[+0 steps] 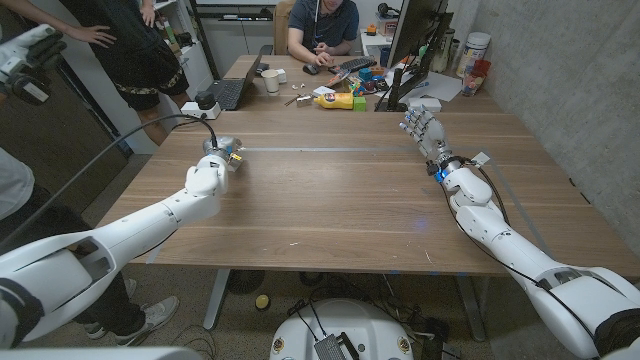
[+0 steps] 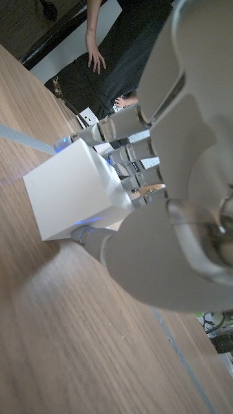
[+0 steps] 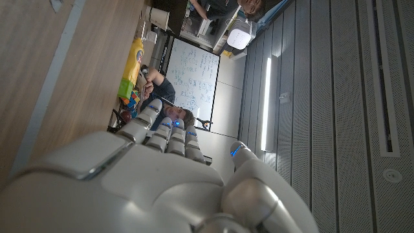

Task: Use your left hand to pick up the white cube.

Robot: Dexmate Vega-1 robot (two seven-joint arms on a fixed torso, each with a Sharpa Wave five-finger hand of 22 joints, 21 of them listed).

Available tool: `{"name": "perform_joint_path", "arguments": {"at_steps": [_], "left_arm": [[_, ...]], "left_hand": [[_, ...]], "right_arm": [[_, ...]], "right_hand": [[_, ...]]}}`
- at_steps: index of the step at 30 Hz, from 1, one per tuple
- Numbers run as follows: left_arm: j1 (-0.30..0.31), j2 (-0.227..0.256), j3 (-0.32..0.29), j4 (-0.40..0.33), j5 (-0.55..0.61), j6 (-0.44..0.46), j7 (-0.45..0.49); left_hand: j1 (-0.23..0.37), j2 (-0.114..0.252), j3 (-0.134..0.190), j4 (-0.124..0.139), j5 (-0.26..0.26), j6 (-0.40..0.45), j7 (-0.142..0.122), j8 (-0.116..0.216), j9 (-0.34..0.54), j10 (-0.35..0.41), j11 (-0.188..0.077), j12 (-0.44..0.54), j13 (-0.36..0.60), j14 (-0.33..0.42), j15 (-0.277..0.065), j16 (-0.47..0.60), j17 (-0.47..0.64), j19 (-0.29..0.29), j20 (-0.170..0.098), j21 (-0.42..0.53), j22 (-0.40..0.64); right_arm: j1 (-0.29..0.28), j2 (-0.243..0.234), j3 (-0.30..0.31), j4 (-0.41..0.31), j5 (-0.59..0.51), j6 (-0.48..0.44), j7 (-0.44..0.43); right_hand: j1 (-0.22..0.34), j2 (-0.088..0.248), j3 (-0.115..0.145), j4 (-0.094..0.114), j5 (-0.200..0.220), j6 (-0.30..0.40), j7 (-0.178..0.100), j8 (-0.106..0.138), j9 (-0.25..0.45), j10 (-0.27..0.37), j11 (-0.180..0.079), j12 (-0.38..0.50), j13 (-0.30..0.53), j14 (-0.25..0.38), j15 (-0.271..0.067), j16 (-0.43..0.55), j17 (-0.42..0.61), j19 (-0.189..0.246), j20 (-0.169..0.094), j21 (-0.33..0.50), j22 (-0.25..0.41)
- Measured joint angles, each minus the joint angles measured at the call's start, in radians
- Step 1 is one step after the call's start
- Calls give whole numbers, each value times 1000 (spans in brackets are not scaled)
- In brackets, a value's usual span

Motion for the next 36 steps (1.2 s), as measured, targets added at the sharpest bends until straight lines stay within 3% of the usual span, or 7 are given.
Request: {"name": "perform_joint_path", "arguments": {"at_steps": [11,20,26,36], "left_arm": [[2,-1,1,-7,4,9,11],[16,11,-1,-42,14,24,19],[33,24,-11,-84,28,43,28],[56,40,-31,-135,52,64,44]], "left_hand": [[6,-6,-1,1,3,62,16,11,2,35,-10,0,0,26,8,0,-6,14,0,7,0],[7,-7,0,3,2,101,12,22,2,69,-19,8,0,57,15,0,-10,36,-18,9,0],[7,-7,1,3,4,117,21,25,2,80,-20,14,0,98,-19,0,-12,80,-59,14,0],[8,-8,13,4,8,140,23,26,2,89,-11,10,0,109,-23,-11,-11,86,-64,14,-3]], "right_arm": [[-4,-3,0,-1,0,0,-5],[-13,-6,4,-8,0,6,-5],[-19,-9,7,-15,7,7,0],[-28,-12,11,-22,18,8,11]], "right_hand": [[0,0,0,0,0,0,0,0,0,0,0,0,0,0,0,0,0,0,0,0,0],[0,0,0,0,0,0,0,0,0,0,0,0,0,0,0,0,0,-5,-6,0,0],[0,0,0,0,0,4,4,0,0,4,4,0,0,0,0,0,0,-5,-6,0,0],[0,0,-4,-4,0,4,4,0,0,4,4,0,3,0,0,0,0,-5,-5,0,0]]}}
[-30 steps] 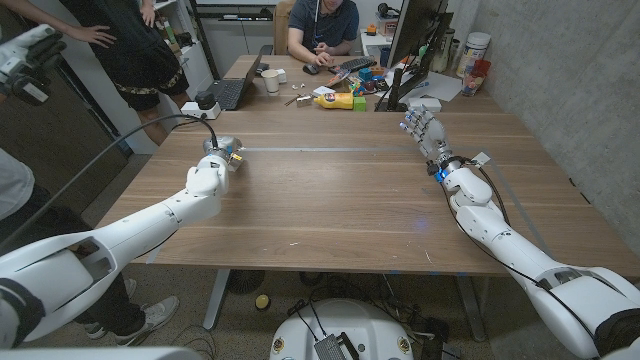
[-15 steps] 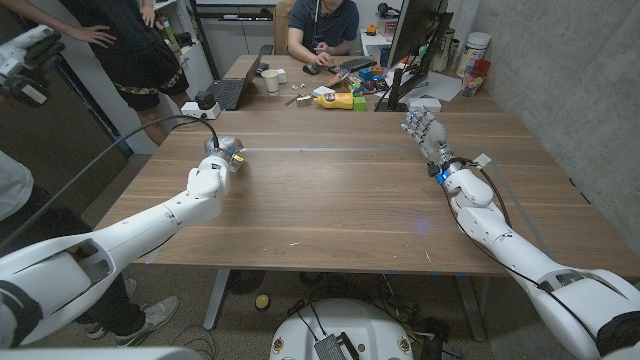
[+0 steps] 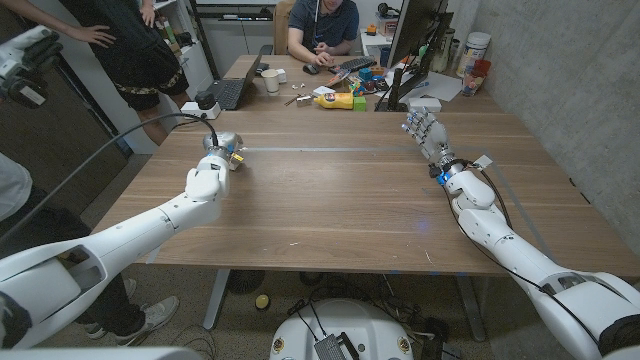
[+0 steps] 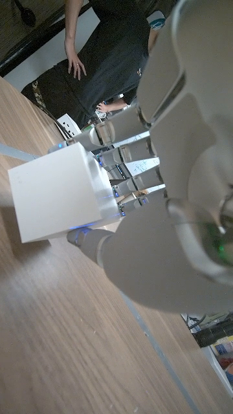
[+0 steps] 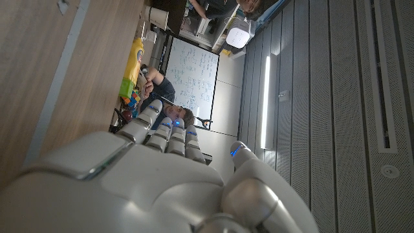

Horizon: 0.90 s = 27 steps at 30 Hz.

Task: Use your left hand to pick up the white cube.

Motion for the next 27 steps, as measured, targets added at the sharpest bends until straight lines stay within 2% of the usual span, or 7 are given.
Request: {"name": "perform_joint_path", "arguments": {"at_steps": [5,9,14,27], "left_arm": [[10,4,-9,-18,10,10,6],[10,4,-9,-18,16,15,12],[30,12,-28,-54,26,26,23],[62,25,-58,-110,63,54,68]], "left_hand": [[0,0,0,0,0,9,2,3,0,5,-5,0,0,12,-6,-2,4,1,-1,0,0],[0,0,0,0,0,12,-2,3,0,11,0,0,0,18,-11,-8,4,7,-7,0,3],[0,0,0,0,0,18,3,3,0,16,-5,-4,0,18,-11,-8,4,8,-7,0,3],[0,0,0,0,-1,52,9,3,0,21,0,-4,0,32,-25,-23,2,15,-15,-1,3]], "right_arm": [[-7,-4,2,-9,1,0,0],[-11,-7,3,-15,1,0,0],[-17,-9,5,-22,2,0,-4],[-20,-11,5,-27,2,-1,-8]], "right_hand": [[0,0,0,0,0,0,0,0,0,0,0,0,0,0,0,0,0,0,0,0,0],[0,0,0,0,0,0,0,0,0,0,0,0,0,0,0,0,0,0,0,0,0],[0,0,0,0,0,0,0,0,0,0,0,0,0,0,0,0,0,0,0,0,0],[0,0,0,0,0,0,0,0,0,0,0,0,0,0,0,0,0,0,0,0,0]]}}
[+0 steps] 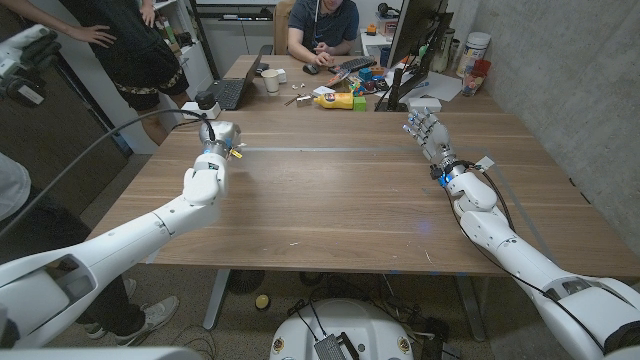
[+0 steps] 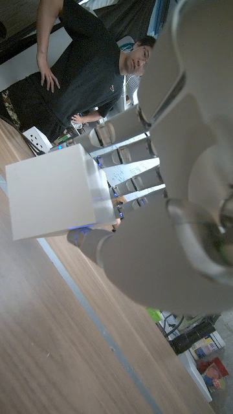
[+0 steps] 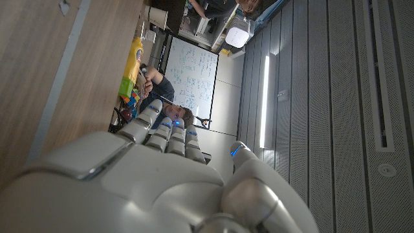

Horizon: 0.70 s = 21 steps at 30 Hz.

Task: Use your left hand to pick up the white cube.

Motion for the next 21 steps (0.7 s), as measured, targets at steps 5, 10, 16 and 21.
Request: {"name": "perform_joint_path", "arguments": {"at_steps": [5,10,16,21], "left_arm": [[13,5,-12,-28,19,14,15],[24,10,-24,-53,39,24,30],[35,14,-39,-77,61,32,48],[41,14,-50,-89,75,33,60]], "left_hand": [[0,0,0,0,0,9,2,4,0,0,0,-7,0,1,0,0,2,2,-2,0,0],[0,0,0,0,-1,14,7,4,0,7,-7,-7,0,3,-1,-8,2,2,-2,-1,0],[0,0,0,0,-1,24,9,4,0,12,-2,-11,0,6,2,-8,2,2,-2,-1,0],[0,0,0,0,-2,32,11,4,0,12,-2,-15,0,11,0,-11,2,3,-3,5,0]], "right_arm": [[1,1,-1,0,-2,0,0],[2,1,-2,0,-3,0,0],[2,1,-3,0,-5,0,-2],[2,0,-3,-1,-6,0,-3]], "right_hand": [[0,0,0,0,0,0,0,0,0,0,0,0,0,0,0,0,0,0,0,0,0],[0,0,0,0,0,0,0,0,0,0,0,0,0,0,0,0,0,0,0,0,0],[0,0,0,0,0,0,0,0,0,0,0,0,0,0,0,0,0,0,0,0,0],[0,0,0,0,0,0,0,0,0,0,0,0,0,0,0,0,0,0,0,0,0]]}}
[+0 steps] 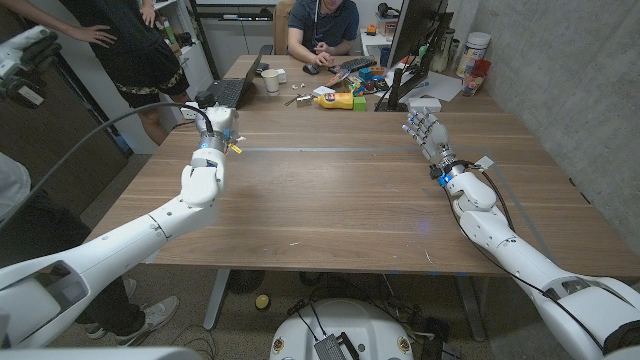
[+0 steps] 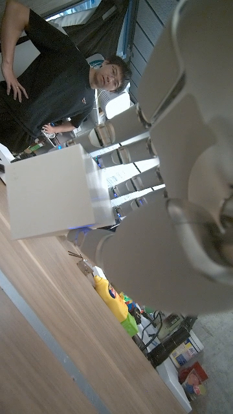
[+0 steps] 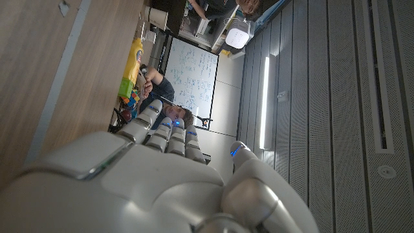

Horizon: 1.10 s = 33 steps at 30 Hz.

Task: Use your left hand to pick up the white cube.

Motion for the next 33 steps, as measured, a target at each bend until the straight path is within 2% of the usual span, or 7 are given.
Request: {"name": "perform_joint_path", "arguments": {"at_steps": [9,21,24,33], "left_arm": [[6,-6,-14,-11,21,-1,15],[14,-11,-28,-30,51,0,27],[20,-12,-35,-41,61,4,33],[35,-13,-47,-65,89,14,46]], "left_hand": [[0,0,0,0,5,9,9,0,0,0,0,-4,0,5,3,-2,0,0,0,0,0],[0,0,0,0,5,30,9,-1,0,13,2,-4,3,14,0,-12,-1,0,0,0,0],[0,0,0,0,5,38,2,-1,0,18,-3,-4,3,14,0,-12,-1,1,1,3,0],[1,-1,0,0,5,43,7,-1,5,29,0,-4,3,21,3,-12,0,-2,-3,4,4]], "right_arm": [[0,-1,-1,1,0,-2,1],[9,3,-3,20,0,-2,11],[10,4,-3,24,0,-2,14],[14,5,-3,30,2,0,20]], "right_hand": [[0,0,0,0,0,0,0,0,0,0,0,0,0,0,0,0,0,0,0,0,0],[0,0,0,0,0,0,0,0,0,0,0,0,0,0,0,-4,0,0,0,0,0],[0,0,0,0,0,0,0,0,0,0,0,0,0,0,0,-4,0,0,0,0,0],[0,0,0,0,0,0,0,0,0,0,0,0,0,0,0,-4,0,0,0,0,0]]}}
